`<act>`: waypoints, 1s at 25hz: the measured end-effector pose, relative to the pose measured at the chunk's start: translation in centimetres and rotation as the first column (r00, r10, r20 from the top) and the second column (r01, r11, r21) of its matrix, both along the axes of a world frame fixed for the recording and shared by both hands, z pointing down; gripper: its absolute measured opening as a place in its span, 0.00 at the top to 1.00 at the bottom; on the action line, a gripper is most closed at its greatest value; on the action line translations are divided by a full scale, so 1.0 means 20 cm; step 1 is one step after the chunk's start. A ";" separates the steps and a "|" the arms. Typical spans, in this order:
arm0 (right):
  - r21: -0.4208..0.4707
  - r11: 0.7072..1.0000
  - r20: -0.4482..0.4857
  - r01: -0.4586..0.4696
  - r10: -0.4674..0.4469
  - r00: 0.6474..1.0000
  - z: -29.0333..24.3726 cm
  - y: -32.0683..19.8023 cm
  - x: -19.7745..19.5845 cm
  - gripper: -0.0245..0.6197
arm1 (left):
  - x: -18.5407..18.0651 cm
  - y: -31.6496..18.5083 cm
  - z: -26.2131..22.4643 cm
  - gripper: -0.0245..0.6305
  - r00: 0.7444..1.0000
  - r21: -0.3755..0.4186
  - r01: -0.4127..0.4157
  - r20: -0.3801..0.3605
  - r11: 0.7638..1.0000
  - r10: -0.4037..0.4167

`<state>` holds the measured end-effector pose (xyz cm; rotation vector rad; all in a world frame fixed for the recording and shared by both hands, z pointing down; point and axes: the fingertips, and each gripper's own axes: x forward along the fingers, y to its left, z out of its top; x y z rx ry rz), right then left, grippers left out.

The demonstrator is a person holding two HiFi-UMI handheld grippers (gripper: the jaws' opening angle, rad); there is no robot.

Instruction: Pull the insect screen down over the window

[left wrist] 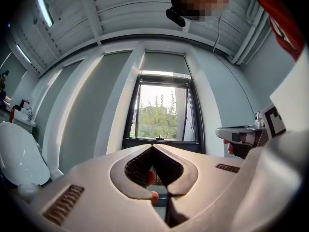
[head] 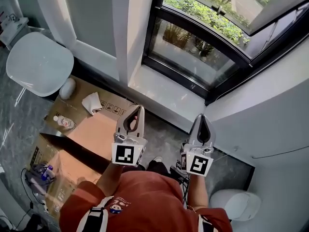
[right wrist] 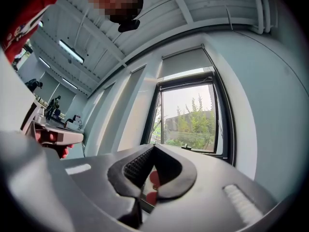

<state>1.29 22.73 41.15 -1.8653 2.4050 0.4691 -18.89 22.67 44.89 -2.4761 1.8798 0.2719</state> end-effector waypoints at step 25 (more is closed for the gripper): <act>-0.054 0.996 0.129 -0.069 0.076 0.989 0.23 -0.90 0.63 0.95 | 0.62 -0.96 0.03 0.95 0.988 -0.033 -0.043 0.150 0.999 0.048</act>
